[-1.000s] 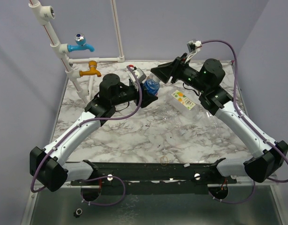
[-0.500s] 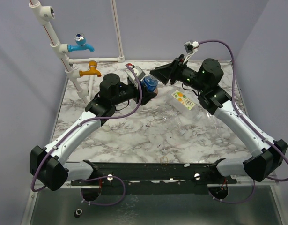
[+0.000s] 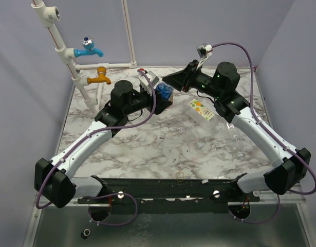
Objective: Unscrew the bottle caps
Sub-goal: Unscrew the bottle cap from the plastic bottle.
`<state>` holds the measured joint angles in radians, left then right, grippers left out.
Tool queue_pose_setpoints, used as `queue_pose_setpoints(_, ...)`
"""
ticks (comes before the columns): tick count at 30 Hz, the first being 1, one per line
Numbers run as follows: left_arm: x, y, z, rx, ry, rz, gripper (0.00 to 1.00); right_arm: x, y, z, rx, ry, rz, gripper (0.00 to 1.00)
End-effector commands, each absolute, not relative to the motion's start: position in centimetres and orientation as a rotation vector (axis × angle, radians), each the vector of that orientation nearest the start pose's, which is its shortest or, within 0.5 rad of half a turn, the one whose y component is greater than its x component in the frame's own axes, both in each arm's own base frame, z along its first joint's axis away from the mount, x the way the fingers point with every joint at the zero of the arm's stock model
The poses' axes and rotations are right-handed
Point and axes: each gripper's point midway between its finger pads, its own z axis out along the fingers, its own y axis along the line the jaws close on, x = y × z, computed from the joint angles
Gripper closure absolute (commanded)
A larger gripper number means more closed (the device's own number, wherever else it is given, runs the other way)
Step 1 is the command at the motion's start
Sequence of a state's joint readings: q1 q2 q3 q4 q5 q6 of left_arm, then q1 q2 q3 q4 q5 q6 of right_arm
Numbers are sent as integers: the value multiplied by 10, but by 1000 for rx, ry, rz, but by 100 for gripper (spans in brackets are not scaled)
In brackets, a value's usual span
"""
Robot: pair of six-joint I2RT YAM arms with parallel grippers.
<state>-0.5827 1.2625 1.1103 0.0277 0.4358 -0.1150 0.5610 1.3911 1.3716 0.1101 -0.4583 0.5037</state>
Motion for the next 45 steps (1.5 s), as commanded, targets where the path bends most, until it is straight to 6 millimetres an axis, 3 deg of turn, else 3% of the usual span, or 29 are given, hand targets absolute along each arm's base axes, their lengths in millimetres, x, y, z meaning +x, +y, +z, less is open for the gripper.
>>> queue_pose_setpoints(1, 289, -303, 350, 775, 1508, -973, 80, 294, 314, 450, -575, 1397, 1219, 100)
queue_pose_setpoints(5, 255, -313, 371, 879, 1436, -1147, 80, 240, 316, 469, -826, 1213, 1329, 100)
queue_pose_setpoints(9, 216, -318, 386, 995, 1379, -1355, 80, 201, 311, 478, -1000, 1083, 1411, 100)
queue_pose_setpoints(15, 182, -315, 399, 1114, 1302, -1514, 80, 156, 305, 467, -1279, 972, 1552, 99)
queue_pose_setpoints(18, 179, -315, 399, 1126, 1296, -1522, 81, 151, 303, 461, -1338, 973, 1583, 100)
queue_pose_setpoints(21, 184, -315, 395, 1112, 1302, -1493, 81, 170, 309, 463, -1245, 1047, 1516, 99)
queue_pose_setpoints(22, 187, -315, 394, 1104, 1305, -1473, 81, 185, 312, 468, -1157, 1091, 1451, 88)
queue_pose_setpoints(23, 191, -315, 390, 1093, 1317, -1450, 81, 202, 312, 470, -1066, 1143, 1378, 62)
queue_pose_setpoints(24, 199, -316, 386, 1073, 1332, -1412, 81, 225, 310, 475, -941, 1195, 1285, 45)
queue_pose_setpoints(26, 216, -315, 378, 1028, 1361, -1316, 81, 264, 300, 477, -732, 1296, 1137, 25)
queue_pose_setpoints(28, 237, -313, 369, 969, 1392, -1197, 81, 290, 289, 477, -575, 1360, 1040, 14)
queue_pose_setpoints(32, 283, -301, 356, 835, 1451, -954, 81, 313, 285, 466, -433, 1471, 1011, 8)
queue_pose_setpoints(34, 295, -296, 350, 806, 1466, -878, 81, 323, 287, 456, -381, 1532, 1012, 7)
queue_pose_setpoints(45, 322, -284, 334, 713, 1532, -738, 84, 325, 308, 441, -424, 1569, 1112, 24)
